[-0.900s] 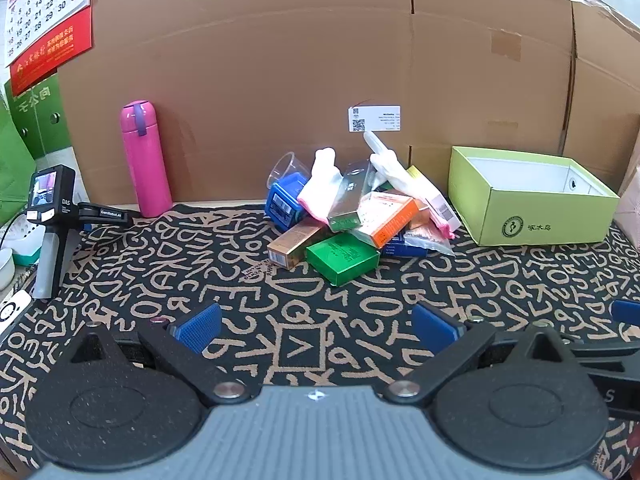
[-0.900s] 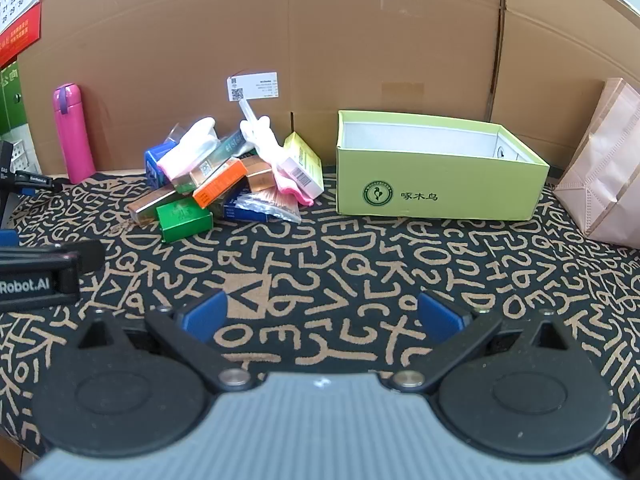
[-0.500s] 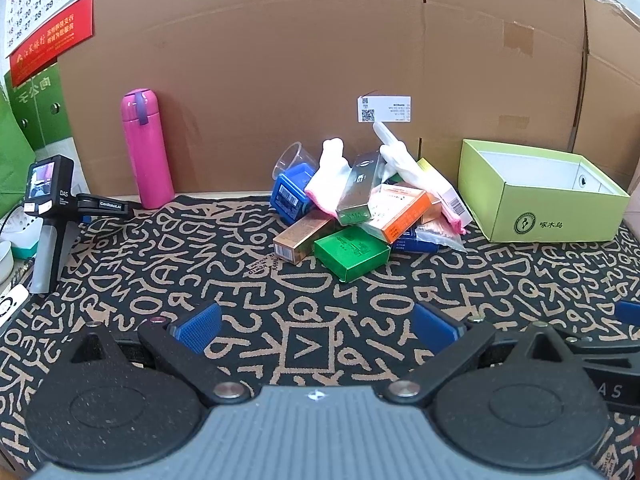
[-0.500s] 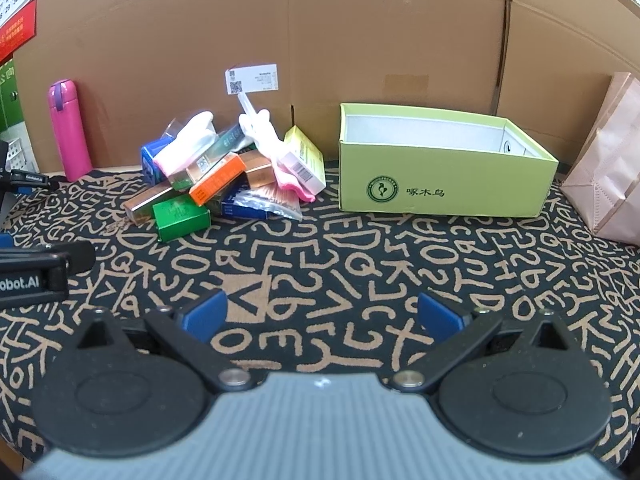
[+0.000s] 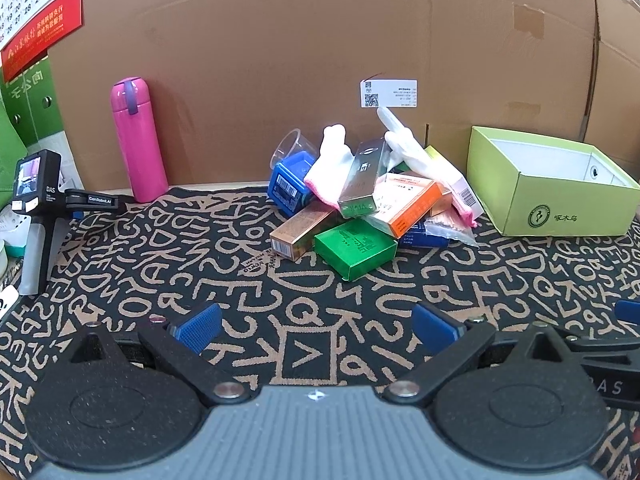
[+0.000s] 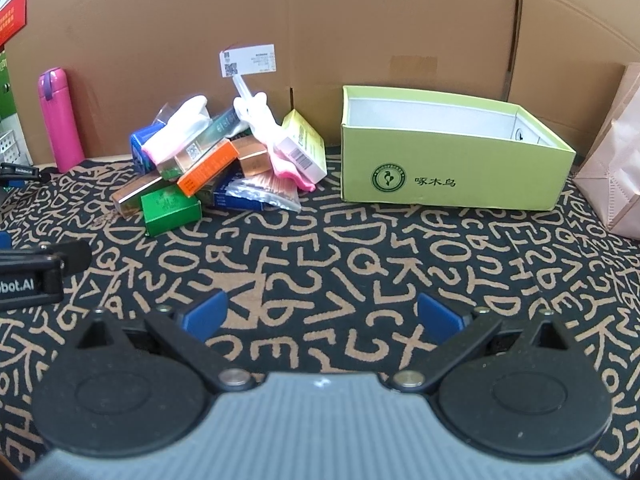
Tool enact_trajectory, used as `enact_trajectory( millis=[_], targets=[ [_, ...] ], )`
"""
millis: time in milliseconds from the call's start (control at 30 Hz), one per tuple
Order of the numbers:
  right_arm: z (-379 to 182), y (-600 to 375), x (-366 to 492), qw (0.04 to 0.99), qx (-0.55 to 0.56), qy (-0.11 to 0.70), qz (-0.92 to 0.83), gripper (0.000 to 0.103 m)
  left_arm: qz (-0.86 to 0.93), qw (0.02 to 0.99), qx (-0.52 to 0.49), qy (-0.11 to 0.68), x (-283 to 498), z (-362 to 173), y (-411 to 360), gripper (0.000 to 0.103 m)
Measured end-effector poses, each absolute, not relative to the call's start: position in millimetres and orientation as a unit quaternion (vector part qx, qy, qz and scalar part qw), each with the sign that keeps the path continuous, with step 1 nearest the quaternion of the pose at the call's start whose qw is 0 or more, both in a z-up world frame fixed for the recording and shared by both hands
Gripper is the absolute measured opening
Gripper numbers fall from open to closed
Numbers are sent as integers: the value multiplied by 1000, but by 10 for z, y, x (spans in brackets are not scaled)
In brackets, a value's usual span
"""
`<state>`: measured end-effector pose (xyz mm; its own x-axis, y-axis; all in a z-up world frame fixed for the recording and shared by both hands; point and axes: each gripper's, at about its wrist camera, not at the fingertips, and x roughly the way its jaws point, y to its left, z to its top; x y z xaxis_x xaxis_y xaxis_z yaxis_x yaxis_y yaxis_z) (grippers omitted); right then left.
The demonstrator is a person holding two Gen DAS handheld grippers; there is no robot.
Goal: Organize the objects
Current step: 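Move both tools toward the pile of boxes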
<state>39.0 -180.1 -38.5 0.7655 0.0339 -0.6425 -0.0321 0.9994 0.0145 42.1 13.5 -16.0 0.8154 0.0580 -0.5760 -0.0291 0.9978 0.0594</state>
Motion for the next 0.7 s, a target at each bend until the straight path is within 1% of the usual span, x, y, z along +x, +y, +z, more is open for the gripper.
enact_trajectory(
  millis=[700],
  targets=[
    [-596, -1812, 809, 928, 3, 373, 26, 103, 11, 945, 29, 326, 779, -318, 134, 103]
  ],
)
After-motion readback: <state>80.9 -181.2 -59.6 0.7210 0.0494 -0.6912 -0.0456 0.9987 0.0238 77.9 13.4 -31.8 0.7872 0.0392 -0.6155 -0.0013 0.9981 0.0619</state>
